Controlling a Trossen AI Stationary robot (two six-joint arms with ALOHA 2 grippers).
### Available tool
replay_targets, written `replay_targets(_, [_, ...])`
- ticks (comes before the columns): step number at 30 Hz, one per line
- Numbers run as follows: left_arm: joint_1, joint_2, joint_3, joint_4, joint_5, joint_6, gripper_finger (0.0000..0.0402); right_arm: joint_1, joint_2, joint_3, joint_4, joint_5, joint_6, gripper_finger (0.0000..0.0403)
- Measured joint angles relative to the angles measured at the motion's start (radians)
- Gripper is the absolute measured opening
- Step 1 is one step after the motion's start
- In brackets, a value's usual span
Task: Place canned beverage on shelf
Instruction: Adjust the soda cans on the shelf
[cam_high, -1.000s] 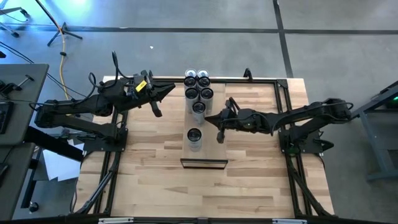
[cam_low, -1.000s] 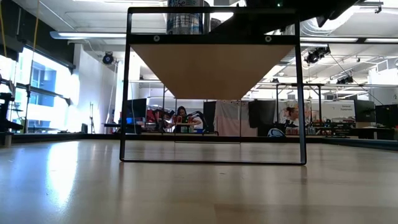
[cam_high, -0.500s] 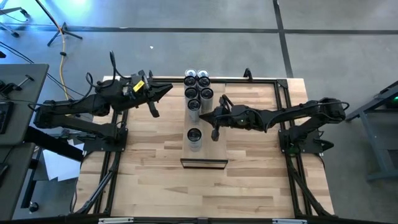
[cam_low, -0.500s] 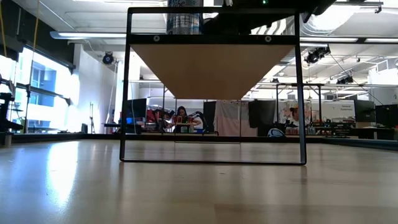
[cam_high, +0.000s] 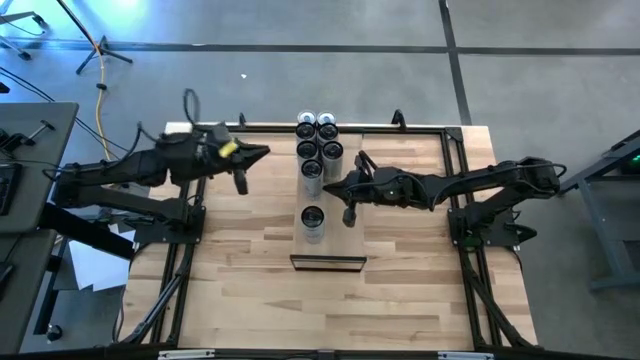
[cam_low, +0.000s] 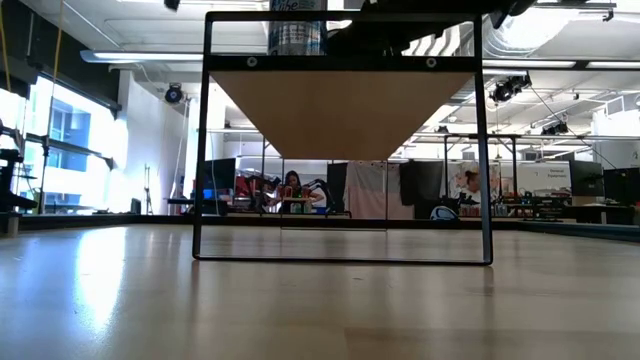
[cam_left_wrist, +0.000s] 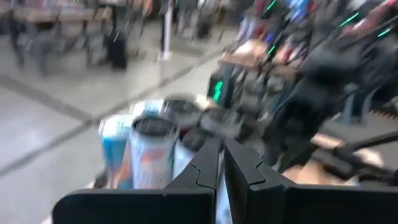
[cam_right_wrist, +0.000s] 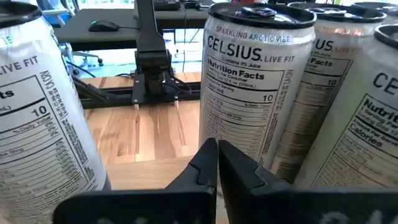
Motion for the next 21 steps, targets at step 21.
replay_targets(21, [0.166,0.219,-0.124,0.072,0.126,0.025,0.0,0.015,-0.091,-0.002,-0.092,0.026,0.015,0.0])
